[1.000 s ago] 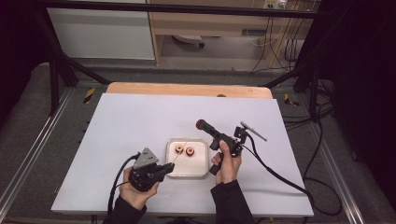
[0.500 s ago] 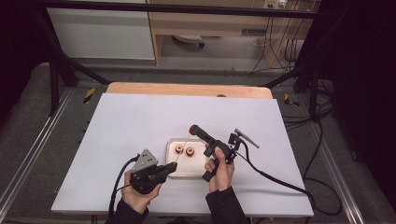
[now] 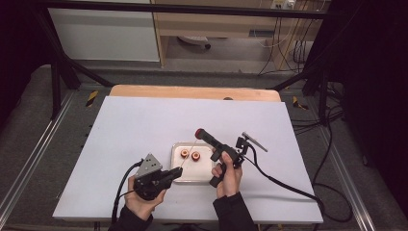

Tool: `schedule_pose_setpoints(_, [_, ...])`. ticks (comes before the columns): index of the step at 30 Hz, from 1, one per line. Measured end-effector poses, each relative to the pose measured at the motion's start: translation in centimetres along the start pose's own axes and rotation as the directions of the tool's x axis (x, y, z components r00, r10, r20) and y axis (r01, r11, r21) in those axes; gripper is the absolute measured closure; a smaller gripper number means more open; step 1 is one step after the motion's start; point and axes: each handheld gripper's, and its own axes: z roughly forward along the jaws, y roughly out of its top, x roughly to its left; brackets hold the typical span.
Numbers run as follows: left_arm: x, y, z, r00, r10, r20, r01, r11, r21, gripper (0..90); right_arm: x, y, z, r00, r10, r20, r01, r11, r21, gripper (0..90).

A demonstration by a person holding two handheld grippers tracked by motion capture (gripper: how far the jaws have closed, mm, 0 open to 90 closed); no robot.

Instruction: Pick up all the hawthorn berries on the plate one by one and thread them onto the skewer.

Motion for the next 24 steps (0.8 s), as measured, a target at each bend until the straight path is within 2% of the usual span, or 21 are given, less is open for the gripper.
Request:
schedule_pose_setpoints(3, [0.05, -0.03, 0.01, 1.0000, 0.001, -0.001, -0.001, 1.0000, 0.002, 88.7, 0.04, 0.08, -0.03, 0.9998, -0.019, 0.005, 0.019, 1.000, 0.008, 62.3])
schedule_pose_setpoints(14, [0.17, 0.02, -0.13, 1.0000, 0.007, -0.007, -0.007, 1.0000, 0.000, 88.7, 0.05, 0.28, -0.03, 0.9995, -0.030, 0.008, 0.030, 0.999, 0.023, 62.3])
schedule_pose_setpoints(24, [0.12, -0.01, 0.10, 0.9999, 0.015, -0.007, -0.015, 0.9996, 0.025, 88.7, 0.13, 0.23, -0.07, 0.9986, -0.049, 0.022, 0.048, 0.998, 0.040, 62.3])
